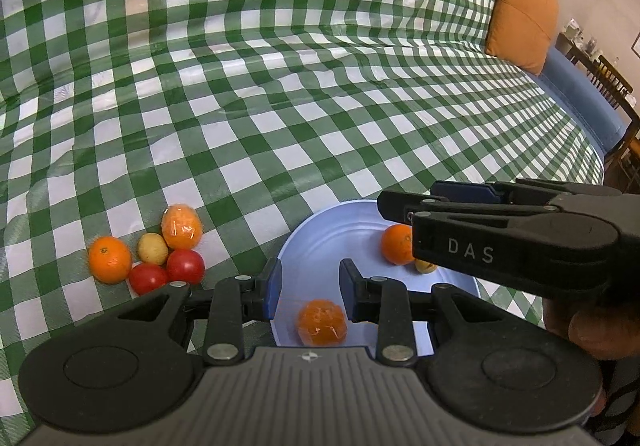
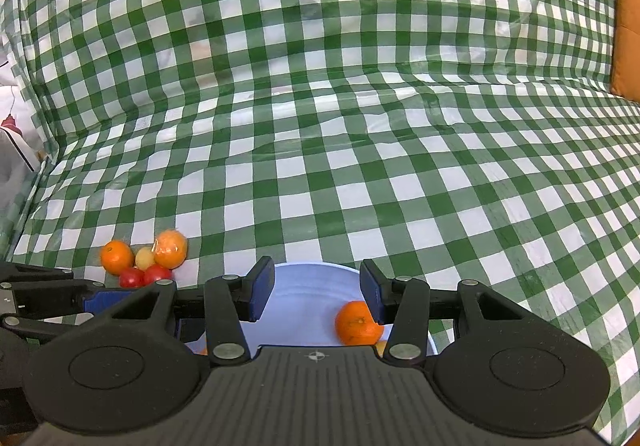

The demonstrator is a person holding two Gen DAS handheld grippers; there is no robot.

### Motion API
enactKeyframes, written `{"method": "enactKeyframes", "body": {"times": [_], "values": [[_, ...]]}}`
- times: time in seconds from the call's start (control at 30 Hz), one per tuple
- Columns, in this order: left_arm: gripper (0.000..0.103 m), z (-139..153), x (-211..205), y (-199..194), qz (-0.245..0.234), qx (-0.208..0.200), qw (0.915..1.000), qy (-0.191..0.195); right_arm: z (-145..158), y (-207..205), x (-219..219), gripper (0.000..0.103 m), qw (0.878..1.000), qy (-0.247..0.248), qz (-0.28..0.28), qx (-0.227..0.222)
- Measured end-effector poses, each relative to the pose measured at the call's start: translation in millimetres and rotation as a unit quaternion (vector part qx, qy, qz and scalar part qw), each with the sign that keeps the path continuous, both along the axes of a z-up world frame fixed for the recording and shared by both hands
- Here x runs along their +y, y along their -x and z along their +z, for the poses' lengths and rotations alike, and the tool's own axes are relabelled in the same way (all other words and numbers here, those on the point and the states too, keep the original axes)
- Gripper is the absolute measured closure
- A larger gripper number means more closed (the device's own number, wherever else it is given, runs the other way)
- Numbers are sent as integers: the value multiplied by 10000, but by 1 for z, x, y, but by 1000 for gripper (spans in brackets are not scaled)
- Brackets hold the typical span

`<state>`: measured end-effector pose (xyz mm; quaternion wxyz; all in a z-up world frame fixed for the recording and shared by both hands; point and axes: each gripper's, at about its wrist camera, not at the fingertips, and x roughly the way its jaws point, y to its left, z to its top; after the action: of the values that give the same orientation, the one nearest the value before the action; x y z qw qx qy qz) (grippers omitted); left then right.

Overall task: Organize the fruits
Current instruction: 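Move both open tools back toward the remaining fruit cluster, then grasp a red tomato with the right tool while the left tool grasps a tangerine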

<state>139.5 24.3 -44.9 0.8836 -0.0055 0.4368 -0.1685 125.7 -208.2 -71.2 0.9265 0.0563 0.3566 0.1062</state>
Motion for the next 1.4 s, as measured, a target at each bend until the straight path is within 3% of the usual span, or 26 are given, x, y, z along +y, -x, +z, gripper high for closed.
{"method": "enactKeyframes", "body": {"times": [0.67,0.73,0.8,0.93,1.2,1.3,1.4], "values": [[70,5,19,-2,237,-46,9997,49,0,3,12,55,9998,-34,21,-188],[74,9,28,-5,365,-80,9993,65,1,3,11,58,9997,-86,-20,-246],[78,12,42,-8,555,-74,9984,118,2,3,10,68,9994,-146,-84,-306],[85,18,85,-16,1177,-49,9927,243,4,4,10,78,9985,-279,-152,-438],[85,19,170,-20,2455,118,9666,729,3,6,24,78,9964,-594,72,-602],[85,12,178,-23,2539,256,9634,821,-2,6,35,78,9956,-710,251,-559],[85,6,172,-25,2427,348,9662,795,-9,2,49,78,9948,-840,423,-397]]}}
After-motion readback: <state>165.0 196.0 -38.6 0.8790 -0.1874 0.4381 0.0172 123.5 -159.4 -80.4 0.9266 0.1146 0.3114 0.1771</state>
